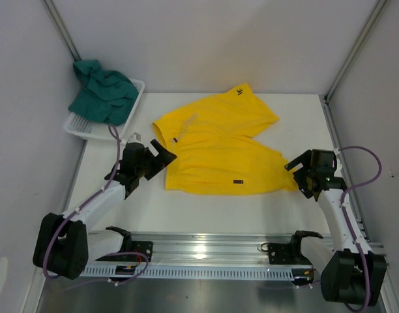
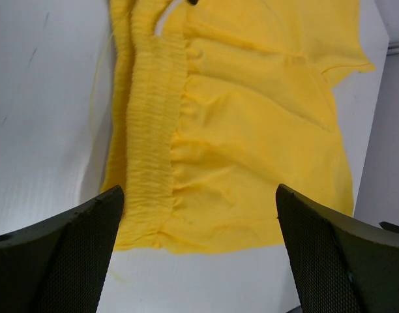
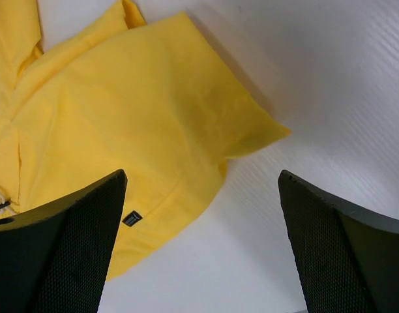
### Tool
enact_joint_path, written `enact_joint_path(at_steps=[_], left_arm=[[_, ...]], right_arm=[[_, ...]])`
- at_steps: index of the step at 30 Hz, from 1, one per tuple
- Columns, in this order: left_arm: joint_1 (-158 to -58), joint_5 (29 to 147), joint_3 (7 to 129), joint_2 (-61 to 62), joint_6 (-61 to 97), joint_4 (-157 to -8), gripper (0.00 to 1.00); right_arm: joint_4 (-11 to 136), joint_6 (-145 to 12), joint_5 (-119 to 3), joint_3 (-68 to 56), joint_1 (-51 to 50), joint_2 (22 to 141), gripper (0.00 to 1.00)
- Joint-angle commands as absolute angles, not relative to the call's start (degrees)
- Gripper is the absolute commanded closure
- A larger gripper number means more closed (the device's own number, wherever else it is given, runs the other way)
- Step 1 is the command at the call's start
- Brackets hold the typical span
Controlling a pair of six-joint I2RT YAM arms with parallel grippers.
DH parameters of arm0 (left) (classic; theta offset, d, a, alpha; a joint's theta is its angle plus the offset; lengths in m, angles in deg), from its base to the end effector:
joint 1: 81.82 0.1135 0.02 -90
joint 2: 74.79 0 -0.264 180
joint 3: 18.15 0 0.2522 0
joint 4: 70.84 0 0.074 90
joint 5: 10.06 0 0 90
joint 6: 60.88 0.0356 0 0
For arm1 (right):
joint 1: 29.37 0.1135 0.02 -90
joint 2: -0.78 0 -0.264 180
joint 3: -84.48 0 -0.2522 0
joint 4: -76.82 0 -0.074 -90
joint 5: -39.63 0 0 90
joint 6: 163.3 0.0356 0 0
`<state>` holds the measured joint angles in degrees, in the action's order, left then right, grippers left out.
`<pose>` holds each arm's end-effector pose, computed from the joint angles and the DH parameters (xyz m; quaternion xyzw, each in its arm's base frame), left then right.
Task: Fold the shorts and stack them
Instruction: Fold the shorts
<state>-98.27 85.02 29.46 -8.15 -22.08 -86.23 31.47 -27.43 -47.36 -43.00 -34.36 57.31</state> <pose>0.2332 -0.0721 0.2118 -0.2442 0.8496 -0.2918 0.3651 0.1964 -0.0190 0.2330 0.4108 0.8427 0.0982 0.3339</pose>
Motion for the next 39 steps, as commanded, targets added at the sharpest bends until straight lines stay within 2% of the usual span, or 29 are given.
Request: enact_joint_path(at_steps=[1, 10, 17, 23, 29, 32, 36, 37, 39], left_arm=[[-98.9, 83.0, 24.8, -13.0, -27.2, -90.2, 0.01], [-106.6, 75.9, 18.1, -20.1, -36.9, -93.9, 0.03], [-112.9, 73.9, 16.1, -12.8, -44.9, -89.2, 0.06], [-114.3, 71.6, 13.5, -10.2, -49.2, -83.0, 0.06], [-115.1, 70.3, 14.1, -7.8, -50.4, -83.3, 0.06], [-115.5, 70.0, 14.3, -5.9, -50.9, -83.0, 0.07], [-115.6, 68.3, 14.0, -3.2, -52.8, -82.8, 0.1], [-115.6, 68.0, 13.4, -2.9, -54.2, -82.8, 0.11], [-115.7, 67.3, 12.7, -2.3, -55.1, -81.5, 0.13]], right_arm=[[28.1, -23.0, -51.9, -45.5, -34.4, 51.5, 0.01], [29.1, -17.8, -51.4, -48.9, -34.7, 54.2, 0.02], [39.1, -10.9, -53.8, -55.5, -35.5, 56.5, 0.11], [42.6, -7.9, -51.1, -57.2, -35.7, 56.0, 0.16], [45.8, -7.5, -48.3, -57.9, -36.8, 57.5, 0.2], [48.2, -7.5, -47.3, -58.3, -37.5, 59.2, 0.3], [50.2, -7.3, -45.7, -58.6, -37.4, 61.2, 0.35], [51.1, -7.3, -45.2, -58.6, -37.4, 61.4, 0.41], [51.5, -7.3, -44.5, -59.0, -37.4, 61.6, 0.44]])
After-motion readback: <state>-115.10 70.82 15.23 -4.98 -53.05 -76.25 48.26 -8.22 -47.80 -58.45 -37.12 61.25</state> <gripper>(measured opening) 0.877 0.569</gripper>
